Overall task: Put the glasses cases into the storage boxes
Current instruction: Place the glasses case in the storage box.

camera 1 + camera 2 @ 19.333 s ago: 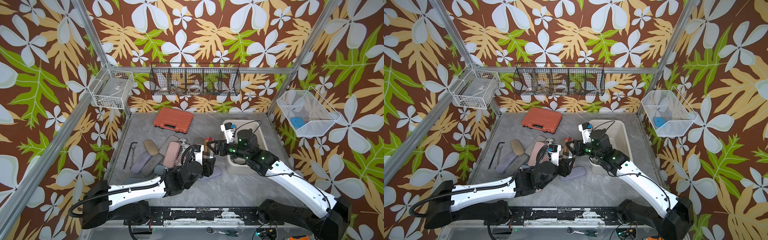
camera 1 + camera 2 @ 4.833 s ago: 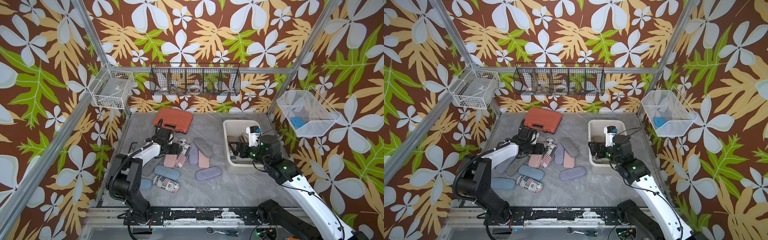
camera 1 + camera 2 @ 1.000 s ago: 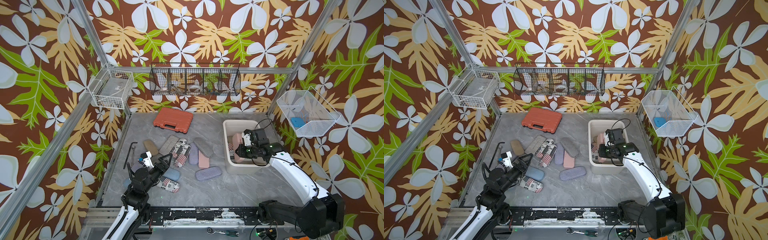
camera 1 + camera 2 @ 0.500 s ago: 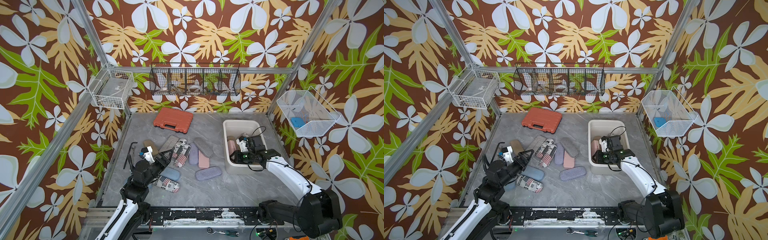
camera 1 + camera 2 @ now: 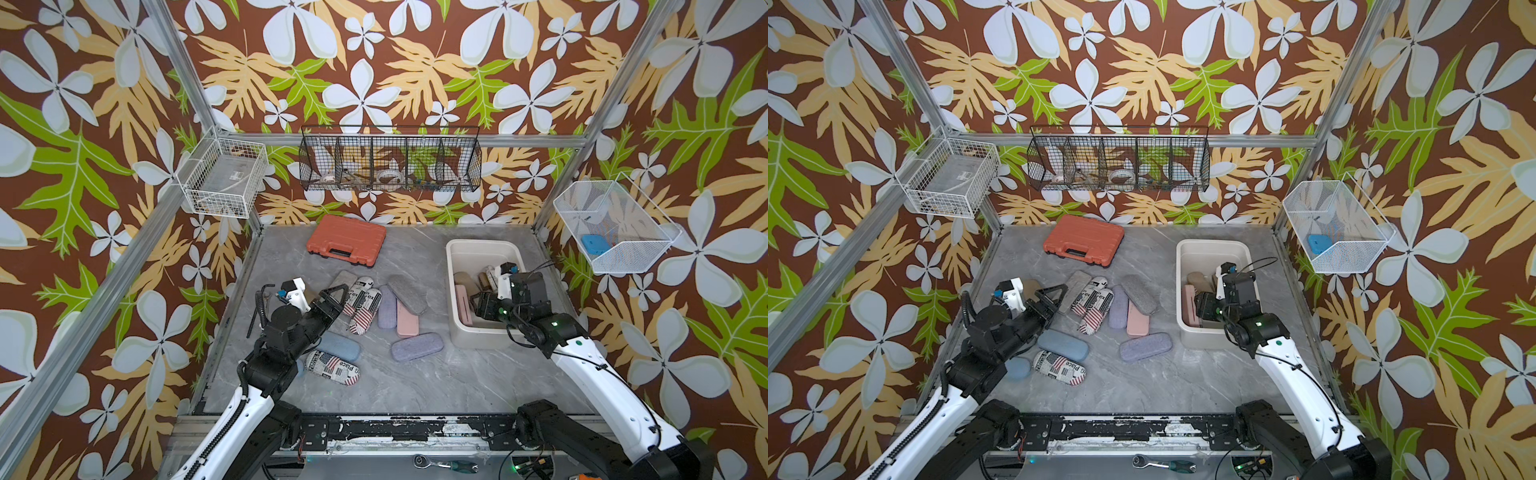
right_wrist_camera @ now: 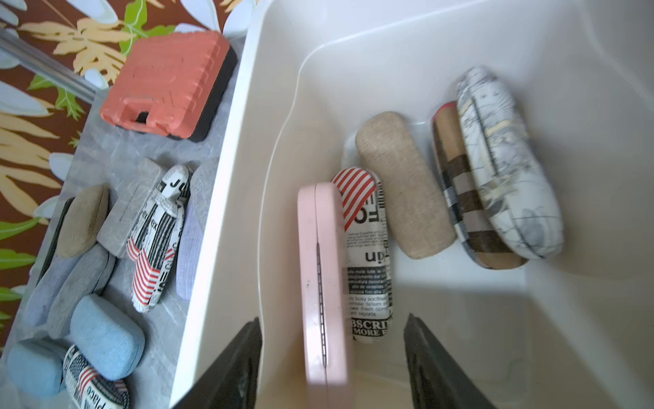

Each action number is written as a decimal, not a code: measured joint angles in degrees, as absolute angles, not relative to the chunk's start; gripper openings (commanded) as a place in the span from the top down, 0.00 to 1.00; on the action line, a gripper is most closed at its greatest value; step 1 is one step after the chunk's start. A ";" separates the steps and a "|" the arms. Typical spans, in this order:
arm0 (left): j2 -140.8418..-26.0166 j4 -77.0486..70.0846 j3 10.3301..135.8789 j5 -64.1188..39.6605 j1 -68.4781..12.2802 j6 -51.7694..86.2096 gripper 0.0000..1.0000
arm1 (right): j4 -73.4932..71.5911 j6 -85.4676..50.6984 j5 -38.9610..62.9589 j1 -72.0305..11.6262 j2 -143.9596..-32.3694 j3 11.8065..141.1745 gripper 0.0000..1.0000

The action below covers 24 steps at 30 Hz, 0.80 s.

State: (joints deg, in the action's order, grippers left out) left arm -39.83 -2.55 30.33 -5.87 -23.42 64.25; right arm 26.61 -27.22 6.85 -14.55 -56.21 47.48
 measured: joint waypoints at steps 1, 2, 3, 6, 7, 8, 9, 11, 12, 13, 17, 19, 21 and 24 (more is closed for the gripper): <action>-41.43 -2.59 31.18 -5.32 -25.17 64.14 0.19 | 26.59 -27.55 6.90 -14.57 -55.88 47.83 0.41; -43.40 -2.46 32.23 -4.45 -27.42 64.03 0.19 | 26.48 -28.10 7.09 -14.68 -55.66 48.23 0.44; -45.60 -2.48 33.39 -3.64 -29.58 63.81 0.19 | 26.22 -28.05 7.29 -14.70 -55.57 48.56 0.48; -51.13 -2.46 36.56 -0.54 -35.94 62.89 0.20 | 24.40 -28.08 7.09 -14.66 -56.27 48.45 0.65; -52.60 -2.81 37.41 0.08 -37.39 62.83 0.20 | 23.97 -28.21 7.09 -14.66 -56.90 48.29 0.70; -54.13 -2.90 38.24 0.56 -38.57 62.67 0.21 | 23.16 -28.23 7.16 -14.68 -58.11 47.94 0.74; -55.55 -2.96 39.00 1.08 -39.33 62.61 0.21 | 22.46 -28.29 7.33 -14.68 -59.22 47.51 0.78; -57.52 -2.90 40.07 1.78 -40.32 62.30 0.21 | 21.56 -28.38 7.79 -14.68 -60.99 46.50 0.80; -58.08 -2.92 40.40 2.24 -40.69 62.22 0.21 | 20.99 -28.53 8.08 -14.68 -61.39 45.89 0.80; -58.48 -2.92 40.64 2.52 -41.10 61.91 0.21 | 20.47 -28.56 8.73 -14.68 -61.54 45.06 0.80; -58.13 -2.17 40.32 4.08 -42.09 61.36 0.22 | 19.79 -29.54 9.72 -16.62 -61.56 43.22 0.79; -56.80 -1.52 39.07 5.34 -42.17 61.39 0.22 | 19.03 -29.56 11.77 -17.61 -62.22 42.98 0.73; -55.20 -1.19 37.56 6.76 -42.22 61.39 0.20 | 18.15 -29.95 13.58 -17.65 -63.16 42.61 0.71; -54.17 -0.16 36.93 8.86 -42.24 60.64 0.17 | 18.61 -30.79 15.20 -17.74 -62.92 42.78 0.69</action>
State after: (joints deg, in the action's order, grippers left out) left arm -54.17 -0.16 36.93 8.86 -42.24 60.64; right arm 18.61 -30.79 15.20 -17.74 -62.92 42.78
